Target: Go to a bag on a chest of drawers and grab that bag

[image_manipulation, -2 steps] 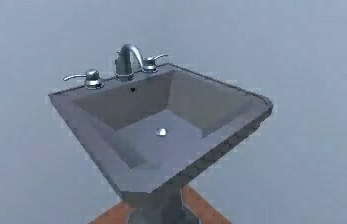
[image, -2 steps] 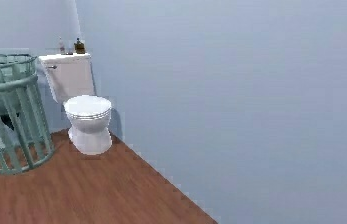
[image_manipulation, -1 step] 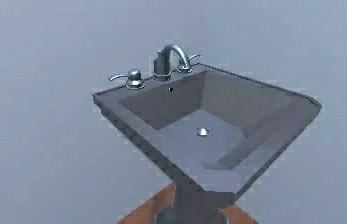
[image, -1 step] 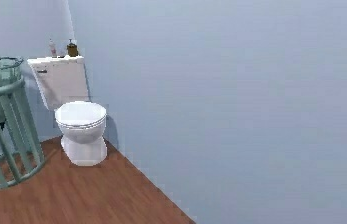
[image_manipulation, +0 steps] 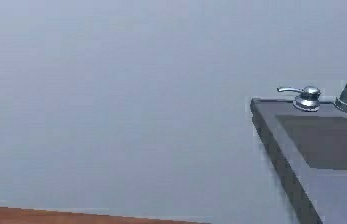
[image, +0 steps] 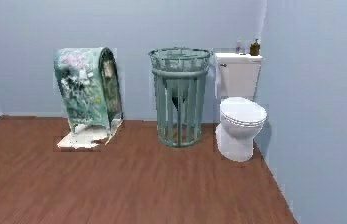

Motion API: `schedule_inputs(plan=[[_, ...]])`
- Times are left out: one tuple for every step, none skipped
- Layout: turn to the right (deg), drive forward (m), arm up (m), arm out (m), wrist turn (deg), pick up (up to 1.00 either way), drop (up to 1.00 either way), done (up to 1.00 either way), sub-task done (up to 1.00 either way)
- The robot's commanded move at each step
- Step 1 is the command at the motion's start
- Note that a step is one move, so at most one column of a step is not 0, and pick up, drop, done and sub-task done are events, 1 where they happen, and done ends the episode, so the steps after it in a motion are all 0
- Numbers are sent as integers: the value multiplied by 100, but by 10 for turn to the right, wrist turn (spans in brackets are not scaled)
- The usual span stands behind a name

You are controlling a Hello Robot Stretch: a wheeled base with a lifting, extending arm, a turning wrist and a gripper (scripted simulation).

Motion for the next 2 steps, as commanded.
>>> schedule_inputs(plan=[[-450,0,0,0,0,0,0,0,0],[-120,0,0,0,0,0,0,0,0]])
